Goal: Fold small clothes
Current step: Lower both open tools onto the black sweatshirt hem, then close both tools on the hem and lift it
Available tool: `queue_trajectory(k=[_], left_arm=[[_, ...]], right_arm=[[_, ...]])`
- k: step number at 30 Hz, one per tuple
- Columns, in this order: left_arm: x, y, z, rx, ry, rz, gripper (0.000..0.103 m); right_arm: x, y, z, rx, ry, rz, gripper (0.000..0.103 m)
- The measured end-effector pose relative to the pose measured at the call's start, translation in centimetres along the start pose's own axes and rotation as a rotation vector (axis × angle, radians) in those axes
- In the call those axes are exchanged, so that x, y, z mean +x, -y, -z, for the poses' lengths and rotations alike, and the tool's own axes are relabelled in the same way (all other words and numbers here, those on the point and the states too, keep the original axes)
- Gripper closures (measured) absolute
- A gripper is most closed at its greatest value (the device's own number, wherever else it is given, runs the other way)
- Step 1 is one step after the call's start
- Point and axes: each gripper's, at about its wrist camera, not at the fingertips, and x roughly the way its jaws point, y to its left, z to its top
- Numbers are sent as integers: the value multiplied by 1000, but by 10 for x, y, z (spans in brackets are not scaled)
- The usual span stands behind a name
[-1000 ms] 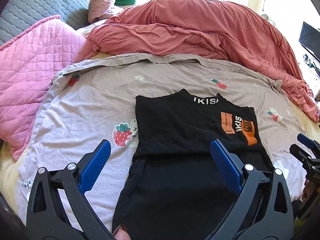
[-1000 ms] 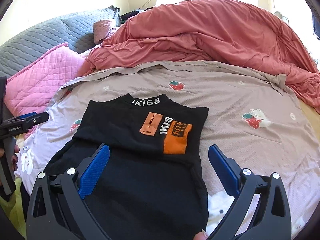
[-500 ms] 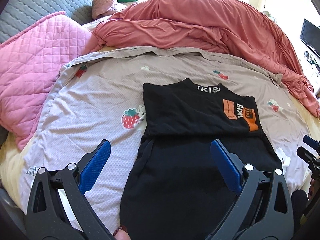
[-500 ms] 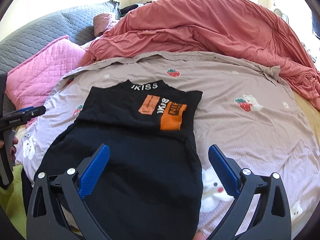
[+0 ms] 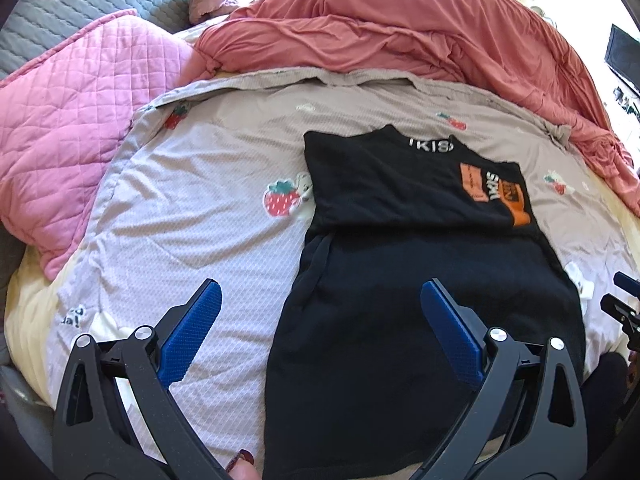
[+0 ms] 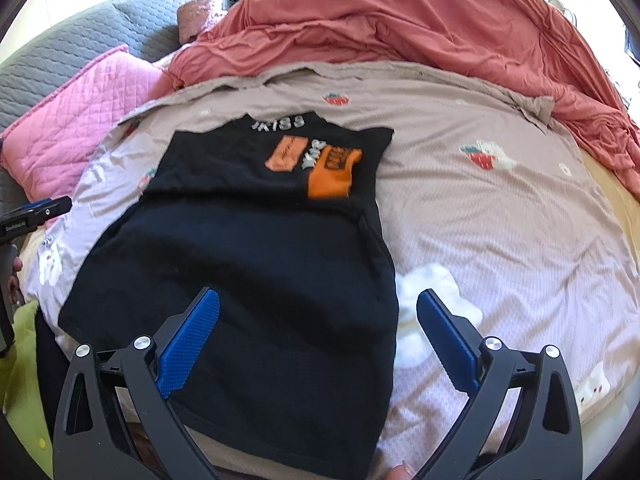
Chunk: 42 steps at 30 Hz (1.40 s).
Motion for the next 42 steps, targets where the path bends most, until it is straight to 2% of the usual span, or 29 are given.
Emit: queue_trajectory(k=[7,12,17,21,24,28,31,32,33,34,35,36,37,38,40,42], left_arm=[[6,-7,20,11,-41,-15,9],[18,-18,42,3,-100,-27,9],[33,-29,63,-20,-182,9,9],[46,-41,80,-83,-252,40,9],[48,-43,84,-100,-265,61,9],[49,-34,86,-66,-272,73,10],[55,-29,90,-46,-290,73,13],[56,-28,91,-45,-293,73,15],[58,-29,91,-53,-295,80,16],[59,-31,91,-64,-296,85,20],[58,-33,91,-75,-294,89,28],[56,-36,90,-90,-287,97,34],[55,-38,89,-97,-284,104,47],[53,-39,88,-103,-283,110,60],[48,-40,85,-105,-279,133,78],[42,-38,82,-85,-276,133,85]], right_arm=[[6,2,21,7,-50,19,4],[13,2,31,17,-87,26,4],[20,4,41,29,-146,36,4],[26,5,48,40,-191,31,4],[31,8,52,54,-220,52,4],[37,18,57,99,-252,60,4],[44,22,61,119,-289,31,5],[48,22,63,122,-305,19,6],[49,22,64,124,-308,7,12],[48,21,63,124,-306,-8,23],[47,21,63,123,-301,-19,38],[45,22,63,126,-295,-10,44],[43,23,62,132,-288,-8,49],[40,25,61,140,-272,-5,61],[32,29,59,150,-240,-8,68],[31,31,57,140,-240,-6,73]])
